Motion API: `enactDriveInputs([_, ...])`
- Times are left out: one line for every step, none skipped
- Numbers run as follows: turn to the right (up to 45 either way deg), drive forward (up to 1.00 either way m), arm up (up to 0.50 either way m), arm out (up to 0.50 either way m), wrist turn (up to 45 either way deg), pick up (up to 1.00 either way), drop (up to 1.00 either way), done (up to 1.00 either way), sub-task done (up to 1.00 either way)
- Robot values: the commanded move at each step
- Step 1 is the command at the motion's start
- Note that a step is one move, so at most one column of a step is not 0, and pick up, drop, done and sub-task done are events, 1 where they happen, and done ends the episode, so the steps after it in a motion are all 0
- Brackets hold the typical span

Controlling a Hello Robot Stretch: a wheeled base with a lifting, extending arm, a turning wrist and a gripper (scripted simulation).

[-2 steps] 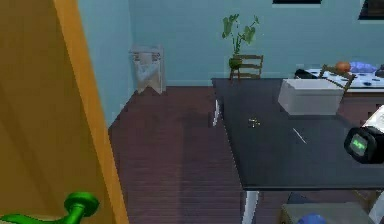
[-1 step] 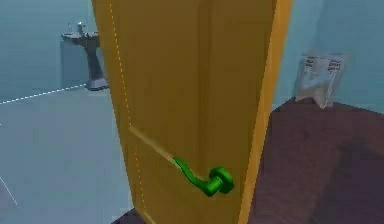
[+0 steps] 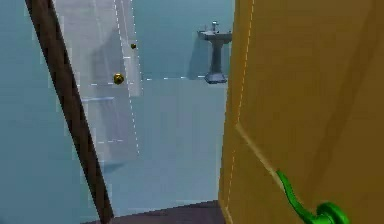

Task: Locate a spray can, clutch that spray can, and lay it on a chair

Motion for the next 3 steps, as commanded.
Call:
enactDriveInputs([45.0,0.0,0.0,0.0,0.0,0.0,0.0,0.0,0.0])
enactDriveInputs([45.0,0.0,0.0,0.0,0.0,0.0,0.0,0.0,0.0])
enactDriveInputs([21.0,0.0,0.0,0.0,0.0,0.0,0.0,0.0,0.0])
